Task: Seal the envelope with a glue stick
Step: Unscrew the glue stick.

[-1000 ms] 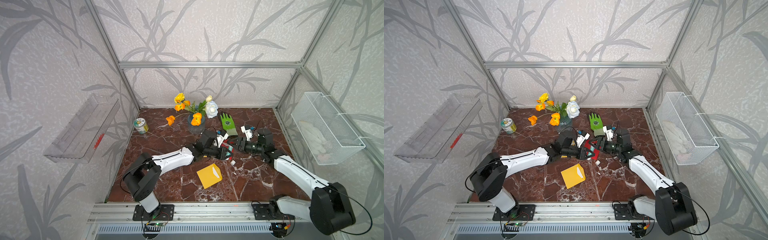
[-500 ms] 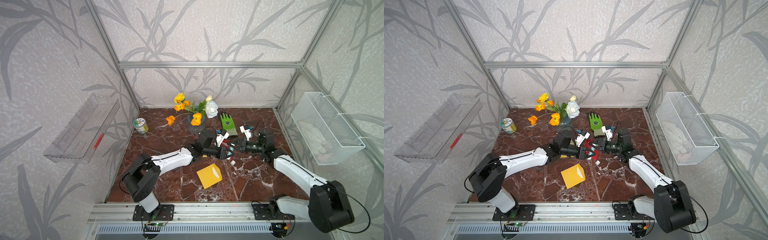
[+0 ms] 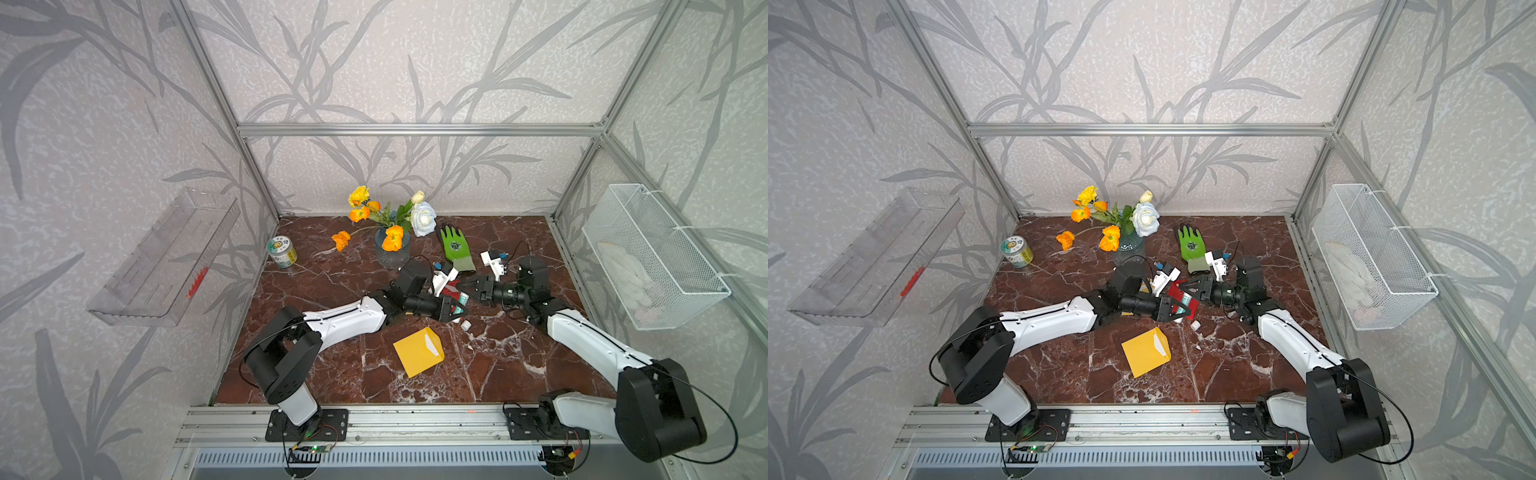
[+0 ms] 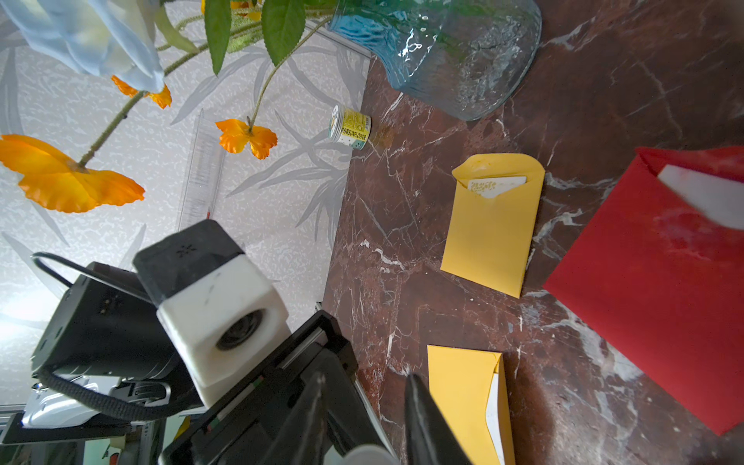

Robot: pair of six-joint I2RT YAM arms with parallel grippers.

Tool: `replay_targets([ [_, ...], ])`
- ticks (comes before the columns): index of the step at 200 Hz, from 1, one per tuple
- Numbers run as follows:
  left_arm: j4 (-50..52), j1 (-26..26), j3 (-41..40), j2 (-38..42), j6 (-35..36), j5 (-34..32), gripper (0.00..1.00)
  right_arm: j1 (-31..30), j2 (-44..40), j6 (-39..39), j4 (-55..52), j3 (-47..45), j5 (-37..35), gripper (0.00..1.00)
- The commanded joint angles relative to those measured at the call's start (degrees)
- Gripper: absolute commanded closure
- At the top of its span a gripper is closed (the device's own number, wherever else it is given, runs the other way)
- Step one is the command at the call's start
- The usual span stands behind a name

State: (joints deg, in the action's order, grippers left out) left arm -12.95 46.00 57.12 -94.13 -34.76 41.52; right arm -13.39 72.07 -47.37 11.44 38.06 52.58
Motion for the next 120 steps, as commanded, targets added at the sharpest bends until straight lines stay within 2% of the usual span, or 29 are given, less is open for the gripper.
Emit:
replay_targets([
  [1, -1.6, 0.0, -0.3, 0.5, -0.1, 0.3, 1.0, 0.2, -0.9, 1.7, -1.4, 0.0, 0.8, 0.71],
  [31, -1.6, 0.0, 0.1, 0.2, -0.2, -0.1, 1.0, 0.1, -0.9, 2.7, -3.7, -0.5, -0.3, 0.75],
  [55, 1.2, 0.3, 1.0, 0.4, 2.0, -1.6, 1.0, -0.4, -1.0, 5.5, -10.8, 0.9, -5.3, 0.77],
  [69, 4.9, 1.0, 1.9, 0.8, 4.5, -4.8, 1.0, -1.3, -1.1, 7.9, -17.8, 2.7, -11.7, 0.78],
  [85, 8.5, 1.8, 2.5, 1.1, 6.7, -10.0, 1.0, -3.0, -0.9, 9.2, -25.6, 4.8, -23.1, 0.8],
  [120, 9.2, 2.6, 2.4, 0.6, 5.9, -18.1, 1.0, -8.2, 1.9, 4.4, -32.4, 7.4, -42.7, 0.89],
])
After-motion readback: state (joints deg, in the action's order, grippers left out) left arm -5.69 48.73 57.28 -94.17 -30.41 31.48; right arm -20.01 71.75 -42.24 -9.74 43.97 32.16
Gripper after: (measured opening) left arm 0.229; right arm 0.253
